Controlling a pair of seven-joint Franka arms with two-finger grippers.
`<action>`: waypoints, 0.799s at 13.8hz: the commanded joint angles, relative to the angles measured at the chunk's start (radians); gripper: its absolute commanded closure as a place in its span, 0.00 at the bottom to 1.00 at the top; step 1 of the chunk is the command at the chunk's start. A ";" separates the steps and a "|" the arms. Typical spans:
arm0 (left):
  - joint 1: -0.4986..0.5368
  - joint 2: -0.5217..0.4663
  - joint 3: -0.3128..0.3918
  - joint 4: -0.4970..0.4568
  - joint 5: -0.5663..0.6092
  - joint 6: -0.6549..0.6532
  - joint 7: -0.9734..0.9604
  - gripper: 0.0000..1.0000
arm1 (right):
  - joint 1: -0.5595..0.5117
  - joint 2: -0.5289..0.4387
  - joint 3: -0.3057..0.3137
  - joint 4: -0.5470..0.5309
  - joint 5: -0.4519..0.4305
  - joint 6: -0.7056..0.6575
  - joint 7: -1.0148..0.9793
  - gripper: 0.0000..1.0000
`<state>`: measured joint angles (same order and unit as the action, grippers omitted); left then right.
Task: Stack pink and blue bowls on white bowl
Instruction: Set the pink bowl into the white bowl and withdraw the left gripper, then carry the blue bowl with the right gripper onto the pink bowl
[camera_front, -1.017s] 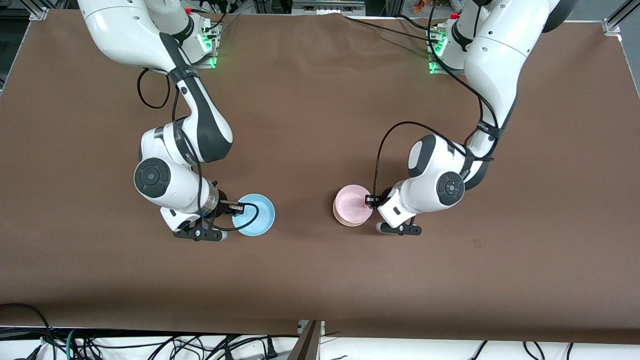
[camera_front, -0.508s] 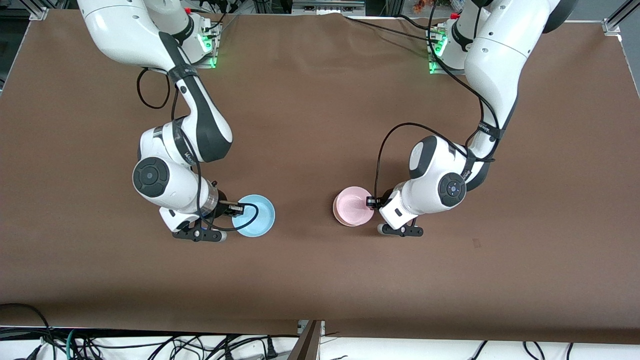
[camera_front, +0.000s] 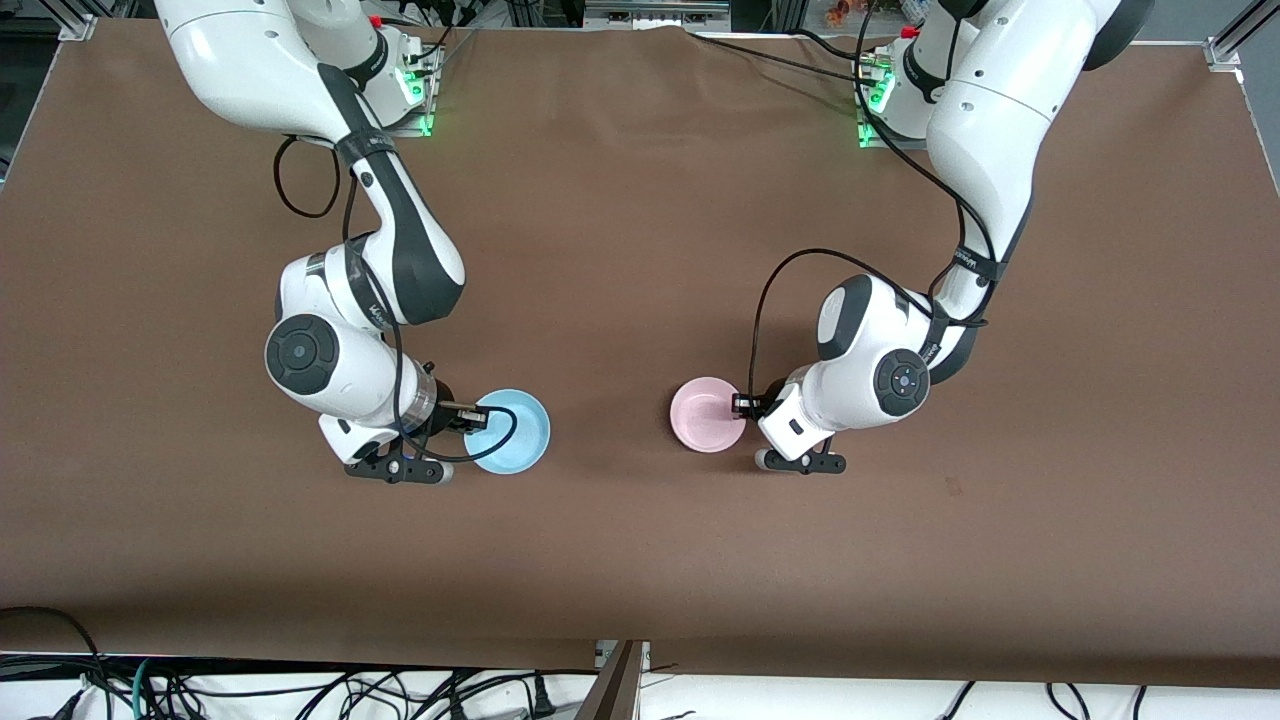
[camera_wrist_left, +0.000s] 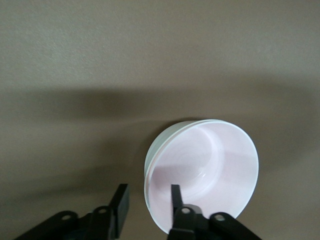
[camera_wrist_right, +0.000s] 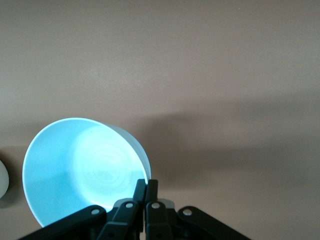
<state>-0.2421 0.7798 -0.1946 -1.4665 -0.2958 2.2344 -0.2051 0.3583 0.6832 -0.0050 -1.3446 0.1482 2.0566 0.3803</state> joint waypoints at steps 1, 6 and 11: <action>0.021 -0.060 0.032 0.009 0.017 -0.034 -0.014 0.00 | -0.001 0.007 0.000 0.025 0.008 -0.016 0.002 0.98; 0.150 -0.273 0.216 0.006 0.023 -0.370 -0.013 0.00 | 0.088 0.024 0.008 0.053 0.008 0.007 0.199 0.98; 0.227 -0.528 0.210 0.005 0.246 -0.685 -0.004 0.00 | 0.260 0.168 0.008 0.246 0.007 0.055 0.584 0.98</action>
<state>0.0005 0.3408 0.0365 -1.4203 -0.1489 1.6043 -0.2048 0.5700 0.7574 0.0113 -1.2223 0.1493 2.0944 0.8412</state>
